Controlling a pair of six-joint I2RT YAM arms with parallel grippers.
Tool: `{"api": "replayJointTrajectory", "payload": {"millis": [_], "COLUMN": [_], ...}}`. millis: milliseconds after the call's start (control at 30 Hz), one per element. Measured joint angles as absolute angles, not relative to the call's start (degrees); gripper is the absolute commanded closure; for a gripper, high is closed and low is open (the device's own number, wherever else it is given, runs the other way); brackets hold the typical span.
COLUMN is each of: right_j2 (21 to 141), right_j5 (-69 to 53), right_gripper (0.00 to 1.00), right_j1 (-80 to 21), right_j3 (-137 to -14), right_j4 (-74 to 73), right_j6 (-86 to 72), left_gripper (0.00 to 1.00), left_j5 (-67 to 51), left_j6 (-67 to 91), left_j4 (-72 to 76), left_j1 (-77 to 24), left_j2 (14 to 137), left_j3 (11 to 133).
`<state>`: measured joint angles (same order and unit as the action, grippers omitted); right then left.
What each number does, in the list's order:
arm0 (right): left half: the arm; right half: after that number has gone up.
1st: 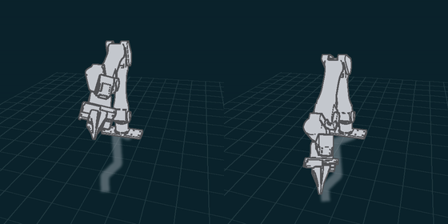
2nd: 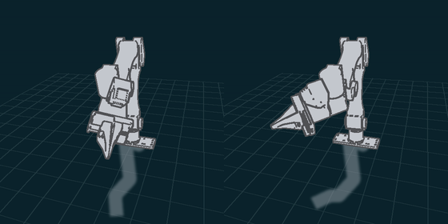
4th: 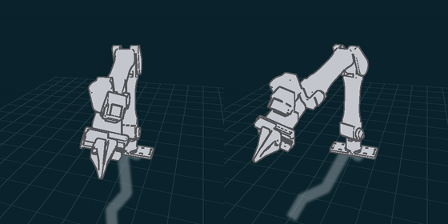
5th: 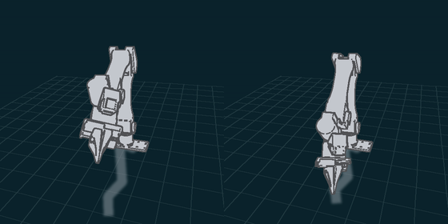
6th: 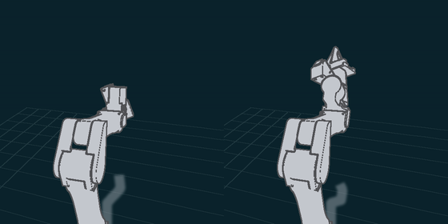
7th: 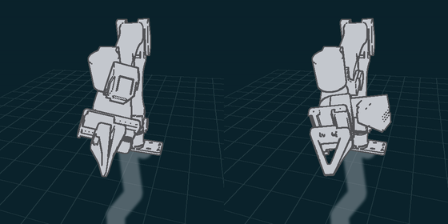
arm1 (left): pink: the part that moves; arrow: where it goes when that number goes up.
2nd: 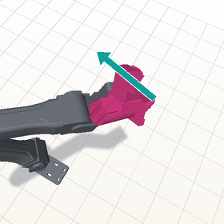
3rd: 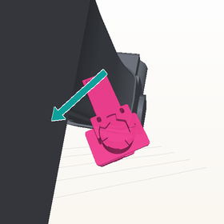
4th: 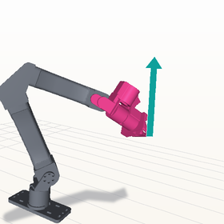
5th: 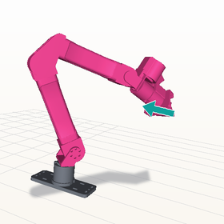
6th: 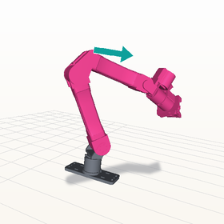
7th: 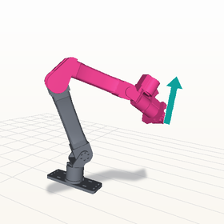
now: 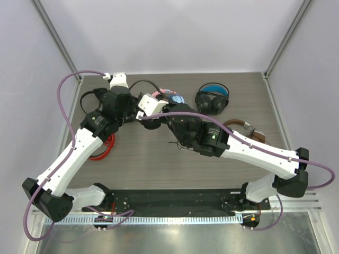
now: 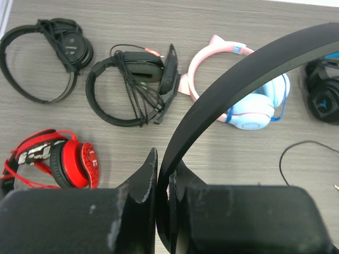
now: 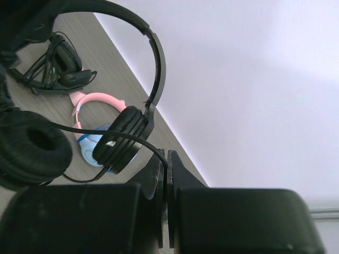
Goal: Wrap the headphones
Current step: Wrap the headphone cable with the right arm
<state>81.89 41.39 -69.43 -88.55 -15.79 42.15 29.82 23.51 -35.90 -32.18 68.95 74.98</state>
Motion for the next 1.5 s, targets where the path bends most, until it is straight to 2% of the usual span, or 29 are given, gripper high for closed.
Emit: {"api": "replayJointTrajectory", "payload": {"millis": [533,933,1500], "right_j2": [82.1,81.5,69.3], "right_j5": [37.6,29.3,27.4], "right_gripper": [0.99,0.99,0.99], "right_j1": [-61.8,-55.1,-53.6], "right_j3": [-87.1,-83.1,-68.5], "right_j4": [-13.3,-13.1,-2.0], "right_j6": [42.6,34.7,22.8], "left_gripper": [1.00,1.00,1.00], "left_j5": [16.9,7.3,2.1], "left_j6": [16.6,14.7,15.9], "left_j4": [-34.4,-35.0,-37.1], "left_j1": [-32.2,-32.2,-32.2], "left_j2": [64.2,61.9,63.2], "left_j3": [71.0,71.2,74.2]}}
